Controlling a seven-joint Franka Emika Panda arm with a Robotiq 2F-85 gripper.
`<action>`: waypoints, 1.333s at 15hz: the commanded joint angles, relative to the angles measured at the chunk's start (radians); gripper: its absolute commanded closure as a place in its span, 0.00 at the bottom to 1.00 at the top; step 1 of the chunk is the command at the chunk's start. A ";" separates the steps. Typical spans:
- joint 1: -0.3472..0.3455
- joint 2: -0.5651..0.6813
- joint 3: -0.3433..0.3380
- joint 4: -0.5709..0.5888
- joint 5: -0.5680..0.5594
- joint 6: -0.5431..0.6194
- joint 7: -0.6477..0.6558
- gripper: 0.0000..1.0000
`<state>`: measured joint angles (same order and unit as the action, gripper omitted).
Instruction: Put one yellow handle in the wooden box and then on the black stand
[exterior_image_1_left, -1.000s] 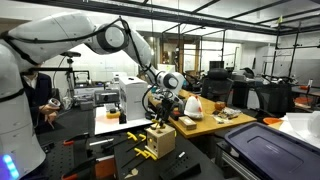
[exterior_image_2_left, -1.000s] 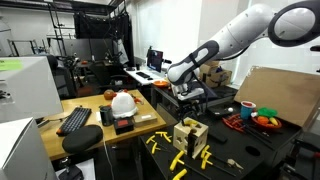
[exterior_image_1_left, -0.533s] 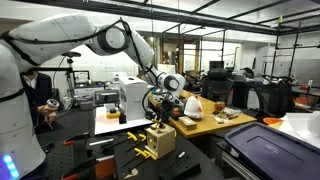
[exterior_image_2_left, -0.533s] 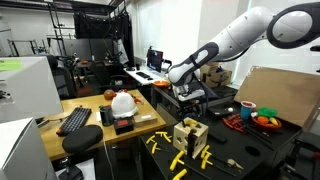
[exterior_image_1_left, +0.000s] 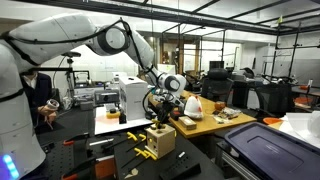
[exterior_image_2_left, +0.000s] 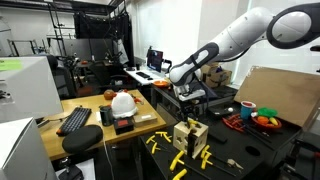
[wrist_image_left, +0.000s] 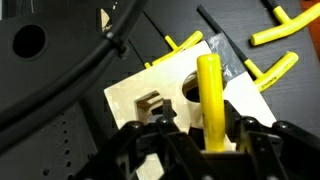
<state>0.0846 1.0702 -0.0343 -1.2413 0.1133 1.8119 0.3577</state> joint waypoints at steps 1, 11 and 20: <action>-0.016 0.013 0.016 0.034 0.021 -0.044 -0.004 0.80; -0.014 -0.017 0.020 0.001 0.038 -0.025 -0.006 0.96; 0.010 -0.100 0.015 -0.067 0.030 0.098 0.014 0.96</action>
<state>0.0906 1.0287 -0.0203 -1.2448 0.1346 1.8451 0.3575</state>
